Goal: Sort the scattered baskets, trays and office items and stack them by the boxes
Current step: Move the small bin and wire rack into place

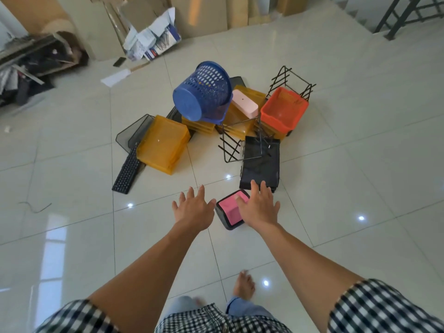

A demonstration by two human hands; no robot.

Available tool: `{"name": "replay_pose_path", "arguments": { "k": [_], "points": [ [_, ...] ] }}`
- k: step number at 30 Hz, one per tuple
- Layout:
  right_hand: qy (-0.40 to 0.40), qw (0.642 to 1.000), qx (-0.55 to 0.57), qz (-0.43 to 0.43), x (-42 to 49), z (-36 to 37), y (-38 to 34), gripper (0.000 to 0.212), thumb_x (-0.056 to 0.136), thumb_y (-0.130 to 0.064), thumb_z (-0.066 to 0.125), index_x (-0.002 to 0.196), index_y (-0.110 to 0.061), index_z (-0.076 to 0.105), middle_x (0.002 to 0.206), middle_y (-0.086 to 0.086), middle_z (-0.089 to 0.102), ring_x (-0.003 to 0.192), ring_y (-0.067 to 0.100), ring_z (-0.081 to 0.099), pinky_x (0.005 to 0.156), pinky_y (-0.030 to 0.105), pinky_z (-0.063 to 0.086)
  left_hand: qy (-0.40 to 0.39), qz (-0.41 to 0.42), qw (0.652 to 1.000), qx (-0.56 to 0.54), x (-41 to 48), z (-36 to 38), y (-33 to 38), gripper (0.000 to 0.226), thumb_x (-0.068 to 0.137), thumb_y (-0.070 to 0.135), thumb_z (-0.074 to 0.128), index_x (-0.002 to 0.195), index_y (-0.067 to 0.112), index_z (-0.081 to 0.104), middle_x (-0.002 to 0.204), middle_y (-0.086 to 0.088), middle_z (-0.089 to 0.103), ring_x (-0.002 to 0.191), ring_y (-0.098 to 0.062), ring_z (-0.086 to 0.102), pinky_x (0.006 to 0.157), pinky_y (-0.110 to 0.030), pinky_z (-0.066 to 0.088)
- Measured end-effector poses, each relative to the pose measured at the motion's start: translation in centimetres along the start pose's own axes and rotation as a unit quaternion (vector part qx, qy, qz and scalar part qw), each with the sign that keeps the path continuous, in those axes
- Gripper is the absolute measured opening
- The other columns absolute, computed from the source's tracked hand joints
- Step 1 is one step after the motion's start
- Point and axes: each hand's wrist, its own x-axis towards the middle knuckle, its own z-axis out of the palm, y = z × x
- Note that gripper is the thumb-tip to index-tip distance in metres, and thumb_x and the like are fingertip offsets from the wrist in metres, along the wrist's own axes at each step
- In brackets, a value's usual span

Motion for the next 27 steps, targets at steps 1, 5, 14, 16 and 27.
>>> {"name": "replay_pose_path", "arguments": {
  "k": [1, 5, 14, 16, 27],
  "points": [
    [-0.004, 1.000, -0.002, 0.005, 0.8, -0.2, 0.4, 0.076, 0.099, -0.062, 0.042, 0.160, -0.024, 0.017, 0.170, 0.007, 0.006, 0.156, 0.031, 0.005, 0.120, 0.062, 0.011, -0.007, -0.002, 1.000, 0.001, 0.5, 0.2, 0.4, 0.067, 0.104, 0.058, 0.026, 0.161, 0.029, 0.007, 0.169, -0.007, 0.007, 0.154, -0.035, 0.005, 0.122, -0.057, 0.007],
    [-0.029, 0.999, -0.010, 0.024, 4.1, 0.1, 1.6, 0.076, 0.100, -0.061, 0.042, 0.161, -0.023, 0.016, 0.170, 0.008, 0.006, 0.155, 0.030, 0.006, 0.120, 0.062, 0.011, -0.038, -0.008, 0.999, 0.003, 3.3, 1.0, 1.3, 0.067, 0.103, 0.058, 0.025, 0.161, 0.028, 0.008, 0.168, -0.007, 0.007, 0.154, -0.035, 0.005, 0.121, -0.057, 0.007],
    [-0.060, 0.995, -0.018, 0.078, 11.3, 1.8, 1.9, 0.077, 0.100, -0.063, 0.040, 0.160, -0.023, 0.015, 0.169, 0.007, 0.009, 0.155, 0.030, 0.012, 0.120, 0.061, 0.015, -0.089, -0.011, 0.996, 0.008, 11.8, 2.4, 1.7, 0.066, 0.103, 0.057, 0.026, 0.160, 0.029, 0.009, 0.168, -0.005, 0.010, 0.154, -0.034, 0.008, 0.121, -0.055, 0.010],
    [-0.060, 0.995, -0.013, 0.084, 12.8, 2.2, 2.0, 0.076, 0.100, -0.062, 0.041, 0.160, -0.023, 0.015, 0.169, 0.006, 0.010, 0.154, 0.030, 0.013, 0.120, 0.060, 0.016, -0.101, -0.002, 0.995, 0.013, 13.2, 2.9, 1.7, 0.065, 0.103, 0.056, 0.027, 0.160, 0.028, 0.010, 0.167, -0.006, 0.013, 0.153, -0.033, 0.012, 0.120, -0.054, 0.012],
    [-0.156, 0.980, -0.039, 0.119, 21.9, 8.7, 5.9, 0.076, 0.099, -0.060, 0.045, 0.159, -0.021, 0.019, 0.167, 0.009, 0.018, 0.150, 0.033, 0.024, 0.117, 0.058, 0.028, -0.189, -0.051, 0.980, -0.033, 21.3, 11.3, 1.3, 0.065, 0.102, 0.053, 0.035, 0.159, 0.026, 0.017, 0.160, -0.006, 0.030, 0.143, -0.032, 0.031, 0.111, -0.049, 0.030]
  ]
}}
